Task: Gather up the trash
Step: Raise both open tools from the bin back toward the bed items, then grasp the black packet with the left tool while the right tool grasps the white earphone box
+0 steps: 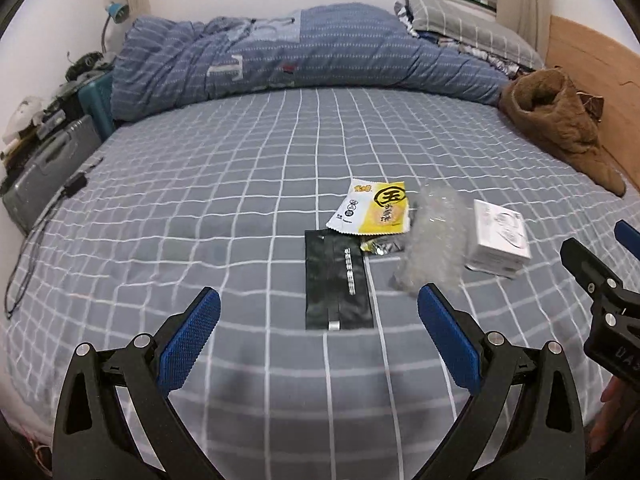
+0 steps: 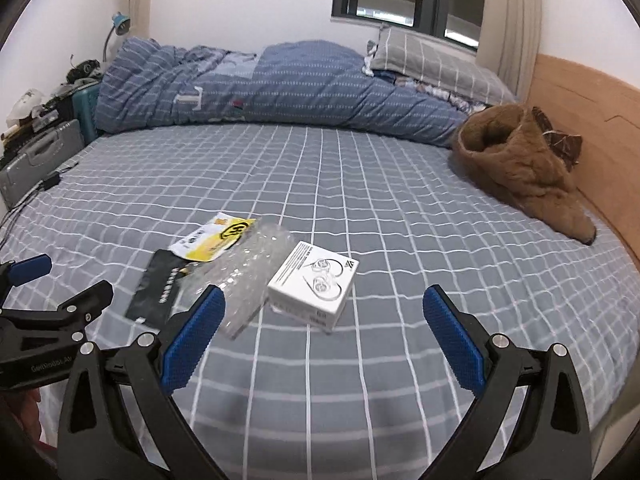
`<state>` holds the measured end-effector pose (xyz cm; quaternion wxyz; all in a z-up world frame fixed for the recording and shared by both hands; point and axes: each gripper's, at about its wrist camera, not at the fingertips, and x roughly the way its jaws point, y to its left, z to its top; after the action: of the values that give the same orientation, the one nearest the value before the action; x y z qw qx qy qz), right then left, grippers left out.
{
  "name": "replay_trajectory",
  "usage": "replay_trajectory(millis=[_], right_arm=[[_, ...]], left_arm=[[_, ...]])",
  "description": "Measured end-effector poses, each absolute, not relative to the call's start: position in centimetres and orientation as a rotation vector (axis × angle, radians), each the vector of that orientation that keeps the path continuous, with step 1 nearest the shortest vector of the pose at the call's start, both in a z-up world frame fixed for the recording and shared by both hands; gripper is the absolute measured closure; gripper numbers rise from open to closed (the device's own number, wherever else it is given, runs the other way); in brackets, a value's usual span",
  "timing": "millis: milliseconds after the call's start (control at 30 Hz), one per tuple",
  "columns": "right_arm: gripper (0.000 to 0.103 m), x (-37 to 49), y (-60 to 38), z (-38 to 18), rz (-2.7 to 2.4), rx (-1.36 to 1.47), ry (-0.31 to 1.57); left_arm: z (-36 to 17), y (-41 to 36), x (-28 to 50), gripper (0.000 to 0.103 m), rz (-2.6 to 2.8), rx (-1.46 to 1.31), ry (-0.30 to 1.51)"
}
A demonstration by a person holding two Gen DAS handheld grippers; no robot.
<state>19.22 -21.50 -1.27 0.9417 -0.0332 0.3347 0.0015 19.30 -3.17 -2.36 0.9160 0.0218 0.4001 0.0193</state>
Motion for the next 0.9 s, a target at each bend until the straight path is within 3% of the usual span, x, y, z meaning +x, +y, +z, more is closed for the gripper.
replay_trajectory(millis=[300,667,800,900], right_arm=[[0.008,24.4,-22.0,-5.1,0.005,-0.021,0.749],[0.008,26.1,-22.0,-7.9,-0.021,0.011,0.791],[0.008,26.6,-22.2,-8.8,-0.029,0.029,0.816],[0.019,26.8,-22.2,-9.1,-0.010,0.038,0.831]], left_arm=[[-6.6,-3.0,24.9,0.006,0.051,0.007,0.886],[-10.4,-2.3,26.5,0.008,0.082,-0.018,0.946],[-10.8,-2.6,26.3,0.027,0.082,-0.007,0.949],[-11.2,-2.8,26.2,0.043,0.110,0.023,0.955]])
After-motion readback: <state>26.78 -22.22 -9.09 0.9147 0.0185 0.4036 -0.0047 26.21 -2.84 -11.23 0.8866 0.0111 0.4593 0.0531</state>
